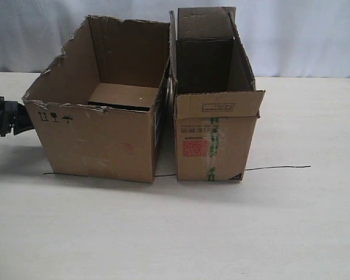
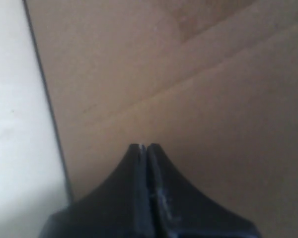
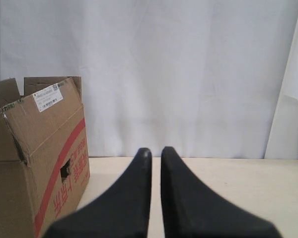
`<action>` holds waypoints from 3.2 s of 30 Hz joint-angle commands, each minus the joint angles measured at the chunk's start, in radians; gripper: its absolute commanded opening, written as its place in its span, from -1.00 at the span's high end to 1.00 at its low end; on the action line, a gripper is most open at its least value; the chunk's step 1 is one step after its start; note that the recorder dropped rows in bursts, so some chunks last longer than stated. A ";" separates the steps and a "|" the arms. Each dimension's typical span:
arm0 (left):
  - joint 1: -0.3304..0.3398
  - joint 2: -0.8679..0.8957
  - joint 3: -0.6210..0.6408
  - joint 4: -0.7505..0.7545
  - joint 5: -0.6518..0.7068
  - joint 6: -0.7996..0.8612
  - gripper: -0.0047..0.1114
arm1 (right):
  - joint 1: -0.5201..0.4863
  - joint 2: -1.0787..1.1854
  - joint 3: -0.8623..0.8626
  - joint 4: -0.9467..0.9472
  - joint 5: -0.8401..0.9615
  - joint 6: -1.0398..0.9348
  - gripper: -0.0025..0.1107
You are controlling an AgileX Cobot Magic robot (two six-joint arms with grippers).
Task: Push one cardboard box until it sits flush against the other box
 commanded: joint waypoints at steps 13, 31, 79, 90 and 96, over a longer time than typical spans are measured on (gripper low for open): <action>-0.114 0.002 -0.006 -0.140 0.017 0.010 0.92 | -0.007 -0.002 0.003 -0.001 0.003 -0.006 0.87; 0.027 -0.007 -0.006 -0.164 0.017 0.007 0.92 | -0.007 -0.002 0.003 -0.001 0.003 -0.006 0.87; -0.354 -1.867 0.899 -0.318 -0.857 0.145 0.92 | -0.007 -0.002 0.003 -0.001 0.003 -0.006 0.87; -0.396 -2.222 1.117 -0.318 -0.954 0.021 0.92 | -0.007 -0.002 0.003 -0.001 0.003 -0.006 0.87; -0.395 -2.222 1.135 -0.318 -0.975 0.009 0.92 | -0.007 -0.002 0.003 -0.001 -0.002 -0.006 0.87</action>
